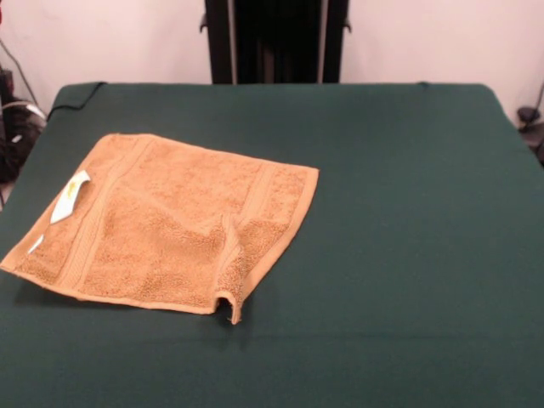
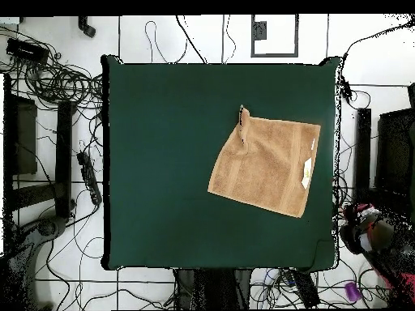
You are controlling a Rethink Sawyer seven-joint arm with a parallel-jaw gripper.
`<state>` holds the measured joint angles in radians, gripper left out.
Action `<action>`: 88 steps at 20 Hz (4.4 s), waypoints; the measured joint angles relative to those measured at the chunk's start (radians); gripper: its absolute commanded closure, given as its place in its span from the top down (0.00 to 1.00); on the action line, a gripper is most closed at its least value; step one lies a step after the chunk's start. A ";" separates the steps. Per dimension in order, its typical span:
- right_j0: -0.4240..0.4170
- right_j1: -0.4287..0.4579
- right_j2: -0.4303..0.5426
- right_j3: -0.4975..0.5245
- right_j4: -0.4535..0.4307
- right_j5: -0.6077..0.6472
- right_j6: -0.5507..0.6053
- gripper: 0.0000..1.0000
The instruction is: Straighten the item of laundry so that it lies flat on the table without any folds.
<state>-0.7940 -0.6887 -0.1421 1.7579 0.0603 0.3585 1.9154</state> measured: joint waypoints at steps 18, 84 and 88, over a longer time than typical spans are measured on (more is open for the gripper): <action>0.233 -0.065 -0.035 0.046 -0.055 0.000 0.000 1.00; 0.748 0.066 -0.059 0.219 0.531 -0.340 0.174 1.00; 0.745 0.074 -0.057 0.218 0.536 -0.340 0.176 1.00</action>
<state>-0.0492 -0.6149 -0.1992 1.9763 0.5962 0.0180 2.0912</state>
